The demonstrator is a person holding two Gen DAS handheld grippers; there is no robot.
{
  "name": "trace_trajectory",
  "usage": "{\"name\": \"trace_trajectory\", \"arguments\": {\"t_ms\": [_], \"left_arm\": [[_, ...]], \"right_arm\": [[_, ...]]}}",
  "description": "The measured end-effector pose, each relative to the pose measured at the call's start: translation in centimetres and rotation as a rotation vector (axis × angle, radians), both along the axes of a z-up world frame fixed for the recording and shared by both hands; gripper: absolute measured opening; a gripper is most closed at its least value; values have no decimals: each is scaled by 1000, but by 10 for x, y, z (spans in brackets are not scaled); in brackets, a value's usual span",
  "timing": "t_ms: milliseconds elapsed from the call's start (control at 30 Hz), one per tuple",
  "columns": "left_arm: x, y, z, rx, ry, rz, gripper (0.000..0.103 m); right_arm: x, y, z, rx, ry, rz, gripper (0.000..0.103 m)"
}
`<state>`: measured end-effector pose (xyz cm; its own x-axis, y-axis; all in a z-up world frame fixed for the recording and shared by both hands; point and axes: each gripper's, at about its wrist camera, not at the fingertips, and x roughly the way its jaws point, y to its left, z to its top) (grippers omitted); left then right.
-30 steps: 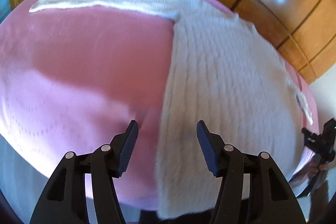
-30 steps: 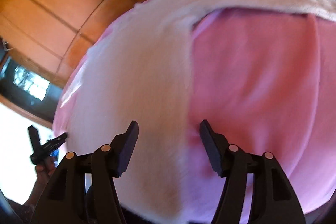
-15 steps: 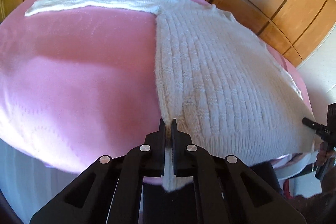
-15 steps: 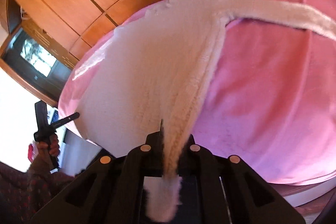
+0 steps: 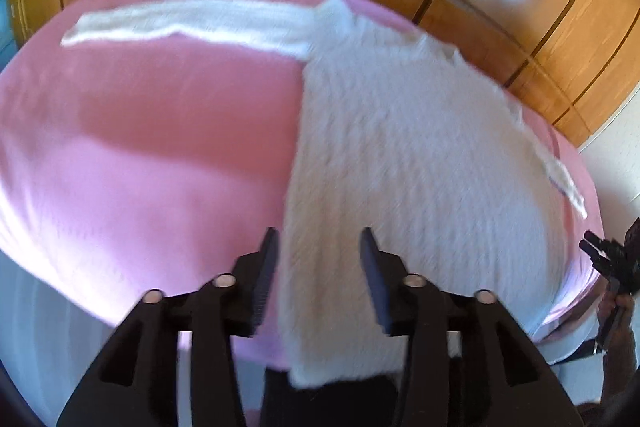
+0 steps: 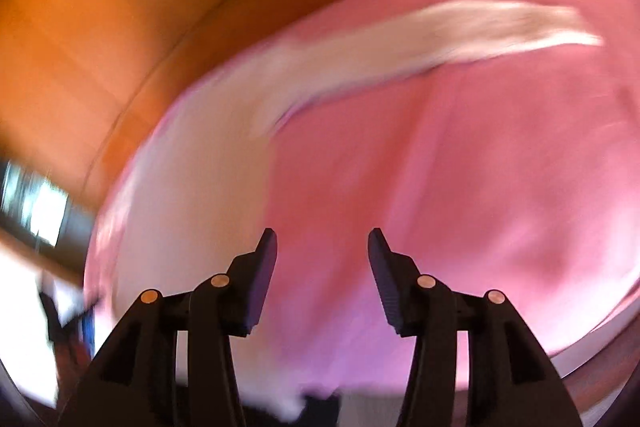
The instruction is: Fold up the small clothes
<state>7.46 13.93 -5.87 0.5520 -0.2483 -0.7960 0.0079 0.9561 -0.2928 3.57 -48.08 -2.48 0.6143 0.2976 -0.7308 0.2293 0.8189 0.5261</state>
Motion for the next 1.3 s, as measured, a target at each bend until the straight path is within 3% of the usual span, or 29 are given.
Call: {"name": "trace_trajectory", "arguments": {"t_ms": [133, 267, 400, 500, 567, 700, 800, 900, 967, 1033, 1167, 1300], "left_arm": [[26, -33, 5, 4, -19, -48, 54], [46, -68, 2, 12, -10, -104, 54], [64, -98, -9, 9, 31, -150, 54], [73, -109, -19, 6, 63, -172, 54], [75, -113, -22, 7, 71, -175, 54], [76, -110, -18, -23, 45, -184, 54], [81, -104, -15, -75, 29, -181, 54], [86, -99, -14, -159, 29, -158, 54], [89, -96, -11, -186, 20, -143, 66], [90, -93, -5, -196, -28, -115, 77], [97, -90, 3, -220, -42, -119, 77], [104, -83, 5, -270, -31, -105, 77]], "right_arm": [[30, -94, -15, 72, -9, -345, 46], [63, -144, -36, 88, 29, -534, 46], [93, -164, -56, 104, 58, -615, 37], [114, -179, -59, 61, 84, -614, 6], [121, -184, -45, 16, 61, -608, 6], [134, -178, 21, -14, -119, -614, 5], [159, -138, 62, -57, -205, -461, 5], [185, -73, 83, -96, -253, -260, 5], [203, -23, 89, -101, -271, -134, 5], [221, 35, 90, -103, -287, -8, 5], [252, 138, 75, -109, -277, 190, 5], [257, 235, 50, -131, -240, 381, 9]]}}
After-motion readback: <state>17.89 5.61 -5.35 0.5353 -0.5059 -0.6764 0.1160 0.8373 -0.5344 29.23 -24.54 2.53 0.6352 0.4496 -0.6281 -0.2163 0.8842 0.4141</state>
